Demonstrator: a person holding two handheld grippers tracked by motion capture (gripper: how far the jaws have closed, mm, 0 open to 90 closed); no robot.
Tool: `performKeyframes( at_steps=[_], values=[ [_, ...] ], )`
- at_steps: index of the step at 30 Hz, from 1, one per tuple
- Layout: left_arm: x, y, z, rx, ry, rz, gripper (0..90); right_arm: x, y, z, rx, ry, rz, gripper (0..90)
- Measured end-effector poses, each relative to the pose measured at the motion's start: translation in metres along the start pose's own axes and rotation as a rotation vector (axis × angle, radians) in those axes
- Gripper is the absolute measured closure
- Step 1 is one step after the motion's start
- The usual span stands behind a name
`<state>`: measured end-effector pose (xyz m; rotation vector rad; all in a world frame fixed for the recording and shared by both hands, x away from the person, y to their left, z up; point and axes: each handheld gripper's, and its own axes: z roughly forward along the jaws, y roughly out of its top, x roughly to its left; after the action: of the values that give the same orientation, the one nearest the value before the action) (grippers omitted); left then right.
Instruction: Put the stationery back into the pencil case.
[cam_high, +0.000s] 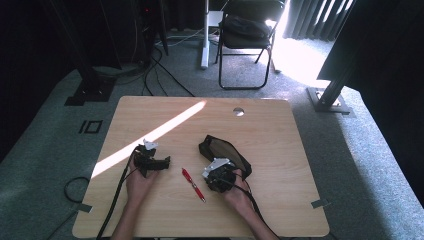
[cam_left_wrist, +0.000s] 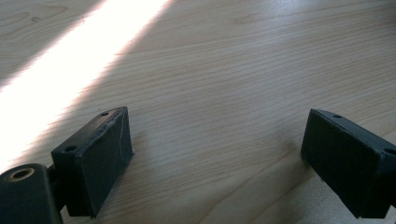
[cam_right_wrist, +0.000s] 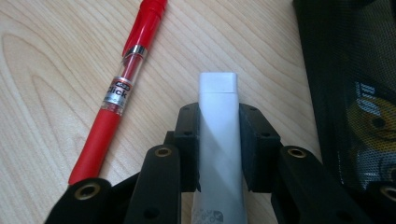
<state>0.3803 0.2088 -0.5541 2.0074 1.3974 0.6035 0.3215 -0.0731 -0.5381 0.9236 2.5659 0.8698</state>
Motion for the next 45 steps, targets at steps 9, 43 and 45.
performKeyframes(
  at_steps=[9,43,45],
  values=[
    [0.000,0.000,0.000,0.000,0.000,0.000,8.9,0.002,0.004,-0.005,-0.023,0.000,-0.006,71.2],
    [0.000,0.000,0.000,-0.001,-0.001,0.001,8.9,0.011,0.019,-0.033,-0.115,-0.001,-0.039,71.2],
    [0.000,0.000,0.000,-0.001,-0.001,0.001,8.9,0.011,0.019,-0.034,-0.120,-0.001,-0.039,71.2]
  ],
)
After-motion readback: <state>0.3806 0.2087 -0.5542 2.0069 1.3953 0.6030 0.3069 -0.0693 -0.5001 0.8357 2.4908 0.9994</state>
